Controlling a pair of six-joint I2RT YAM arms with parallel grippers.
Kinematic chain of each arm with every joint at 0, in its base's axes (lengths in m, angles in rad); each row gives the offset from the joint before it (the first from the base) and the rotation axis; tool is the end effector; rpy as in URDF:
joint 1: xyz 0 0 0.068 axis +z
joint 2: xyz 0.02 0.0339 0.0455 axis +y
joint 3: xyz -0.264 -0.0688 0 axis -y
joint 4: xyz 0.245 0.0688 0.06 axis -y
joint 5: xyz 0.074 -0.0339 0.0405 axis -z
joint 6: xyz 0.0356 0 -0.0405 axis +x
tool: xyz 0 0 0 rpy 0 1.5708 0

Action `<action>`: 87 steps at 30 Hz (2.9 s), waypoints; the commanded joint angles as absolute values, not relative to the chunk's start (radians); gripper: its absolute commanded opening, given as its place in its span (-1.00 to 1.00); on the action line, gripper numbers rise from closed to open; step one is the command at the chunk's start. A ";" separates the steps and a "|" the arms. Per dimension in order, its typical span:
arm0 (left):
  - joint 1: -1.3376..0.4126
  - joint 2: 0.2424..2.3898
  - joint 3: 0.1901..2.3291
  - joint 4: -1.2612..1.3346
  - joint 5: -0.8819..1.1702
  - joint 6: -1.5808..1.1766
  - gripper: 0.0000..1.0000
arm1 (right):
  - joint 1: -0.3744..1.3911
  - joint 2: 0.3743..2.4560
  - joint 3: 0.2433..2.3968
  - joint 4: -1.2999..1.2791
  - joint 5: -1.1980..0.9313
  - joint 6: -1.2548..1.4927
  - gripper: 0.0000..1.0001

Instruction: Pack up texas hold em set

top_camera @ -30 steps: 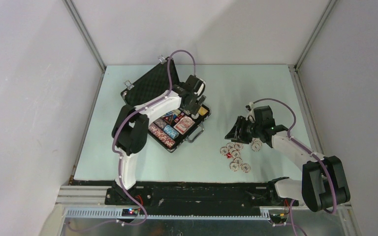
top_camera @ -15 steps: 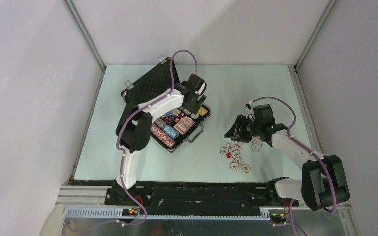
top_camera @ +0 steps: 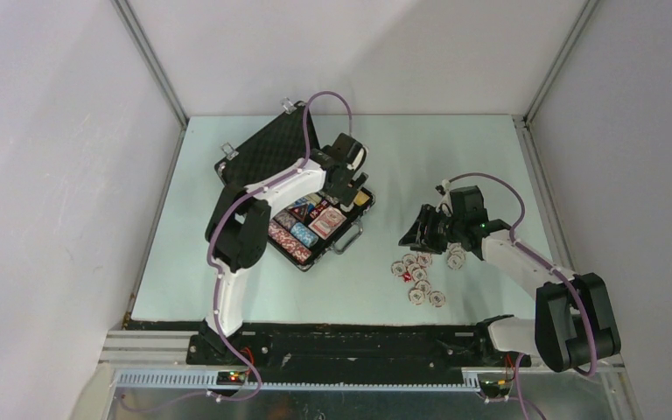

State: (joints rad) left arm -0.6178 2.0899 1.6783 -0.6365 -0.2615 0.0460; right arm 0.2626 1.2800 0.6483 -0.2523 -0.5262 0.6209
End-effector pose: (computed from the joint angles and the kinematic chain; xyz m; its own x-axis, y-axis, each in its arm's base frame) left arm 0.3751 -0.2553 0.2058 -0.6847 0.5410 -0.4884 0.4863 0.8382 0.2467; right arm 0.2309 0.0806 0.1891 -0.9169 0.2745 -0.2898 0.0017 0.7288 0.6848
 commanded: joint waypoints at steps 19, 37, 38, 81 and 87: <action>-0.577 2.099 1.737 -0.632 -0.299 0.041 0.53 | 0.268 1.277 0.691 -0.237 -0.532 0.615 -0.06; -0.570 2.100 1.723 -0.628 -0.238 0.037 0.72 | 0.268 1.275 0.691 -0.240 -0.532 0.611 -0.06; -0.569 2.099 1.722 -0.628 -0.237 0.037 0.69 | 0.267 1.276 0.692 -0.242 -0.531 0.611 -0.06; -0.625 2.011 1.656 -0.602 -0.242 0.034 0.82 | 0.297 1.287 0.730 -0.268 -0.508 0.613 -0.05; -0.640 1.995 1.655 -0.618 -0.236 0.007 0.63 | 0.297 1.279 0.729 -0.278 -0.502 0.612 -0.05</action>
State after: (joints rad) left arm -0.6277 2.0735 1.6550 -0.6155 -0.2325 0.0238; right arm 0.2928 1.2907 0.6853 -0.2756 -0.5179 0.6205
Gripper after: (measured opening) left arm 0.842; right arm 0.473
